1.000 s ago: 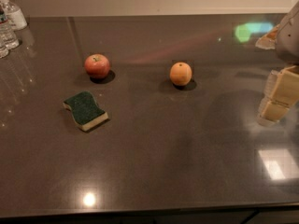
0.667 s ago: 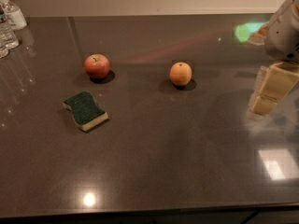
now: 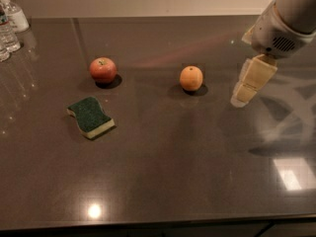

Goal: Pick orange

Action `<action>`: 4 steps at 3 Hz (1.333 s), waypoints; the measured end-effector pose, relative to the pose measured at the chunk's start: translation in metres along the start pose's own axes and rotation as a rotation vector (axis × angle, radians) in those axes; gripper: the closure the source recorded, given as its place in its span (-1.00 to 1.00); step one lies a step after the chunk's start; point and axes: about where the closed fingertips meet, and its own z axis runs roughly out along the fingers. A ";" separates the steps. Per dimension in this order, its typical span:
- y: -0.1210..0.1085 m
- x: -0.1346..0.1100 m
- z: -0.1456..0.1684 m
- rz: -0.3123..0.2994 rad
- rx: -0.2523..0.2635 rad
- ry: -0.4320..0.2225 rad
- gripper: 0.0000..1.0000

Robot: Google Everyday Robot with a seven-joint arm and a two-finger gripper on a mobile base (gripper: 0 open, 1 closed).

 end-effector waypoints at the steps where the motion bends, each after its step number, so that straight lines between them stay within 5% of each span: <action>1: -0.019 -0.009 0.024 0.021 -0.021 -0.042 -1.00; 4: -0.053 -0.049 0.096 0.046 -0.107 -0.118 -1.00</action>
Offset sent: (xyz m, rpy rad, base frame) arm 0.0892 0.0329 -0.0460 0.1353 0.0572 0.0075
